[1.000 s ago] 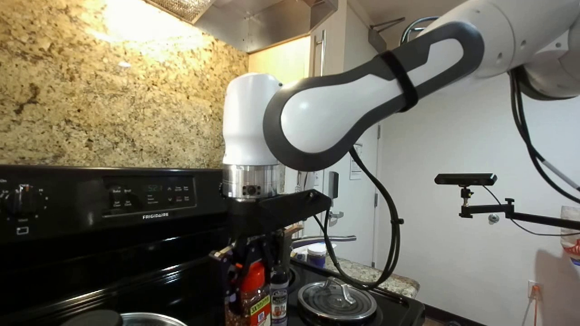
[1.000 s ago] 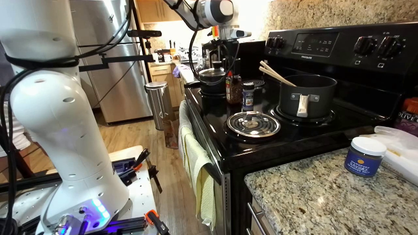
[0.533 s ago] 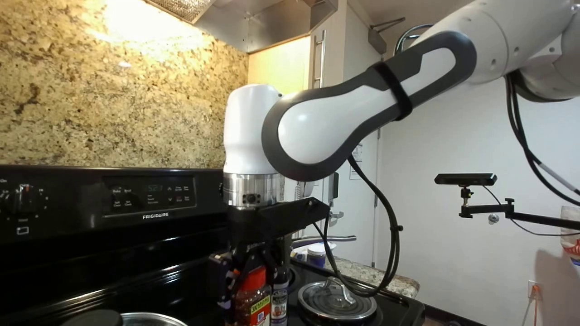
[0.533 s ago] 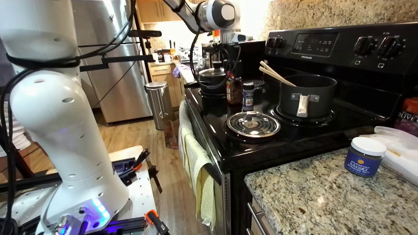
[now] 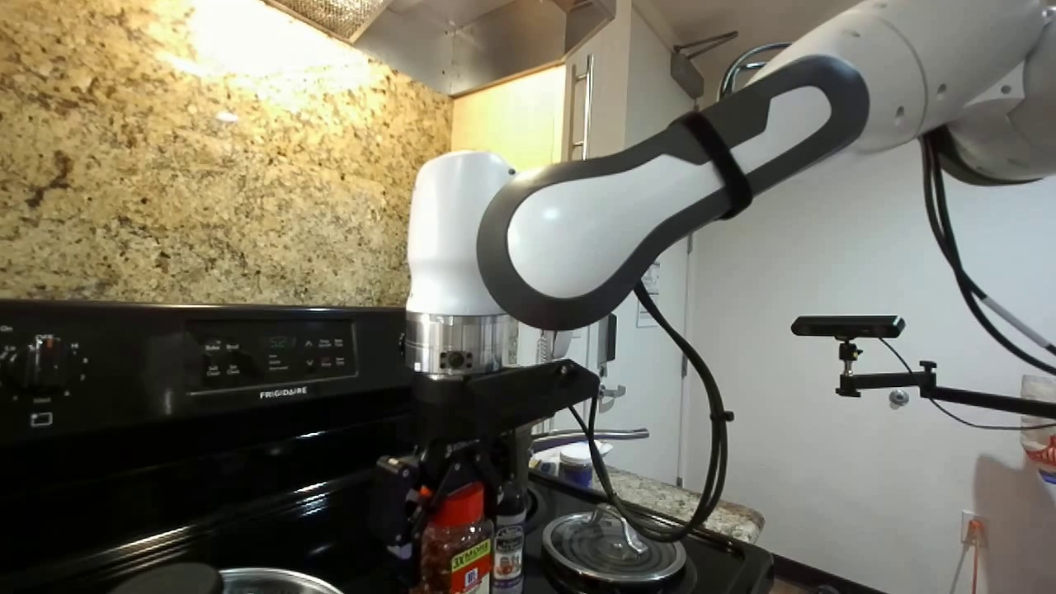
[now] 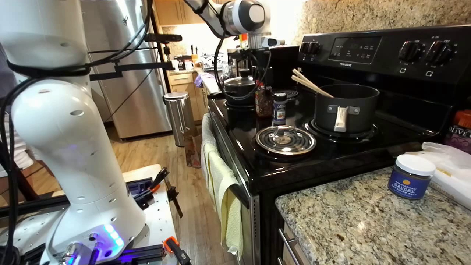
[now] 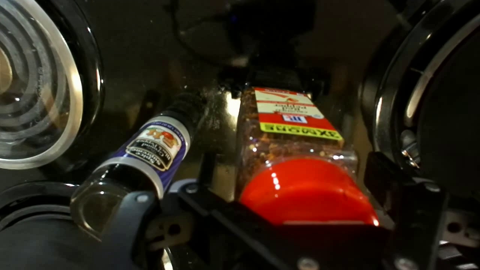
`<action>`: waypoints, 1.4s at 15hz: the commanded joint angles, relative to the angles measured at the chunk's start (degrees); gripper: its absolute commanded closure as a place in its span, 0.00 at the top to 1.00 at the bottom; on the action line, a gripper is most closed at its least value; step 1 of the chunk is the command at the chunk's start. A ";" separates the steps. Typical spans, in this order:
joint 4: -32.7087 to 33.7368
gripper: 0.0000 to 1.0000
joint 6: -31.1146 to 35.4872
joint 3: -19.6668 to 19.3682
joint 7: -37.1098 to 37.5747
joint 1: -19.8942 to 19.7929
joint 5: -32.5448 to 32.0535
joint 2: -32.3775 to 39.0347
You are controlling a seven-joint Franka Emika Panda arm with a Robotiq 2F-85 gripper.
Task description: Get the colourless jar on the right counter and put it in the of the stove
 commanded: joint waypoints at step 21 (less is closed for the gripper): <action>-0.37 1.00 -20.29 4.57 4.13 -1.08 -0.71 -23.86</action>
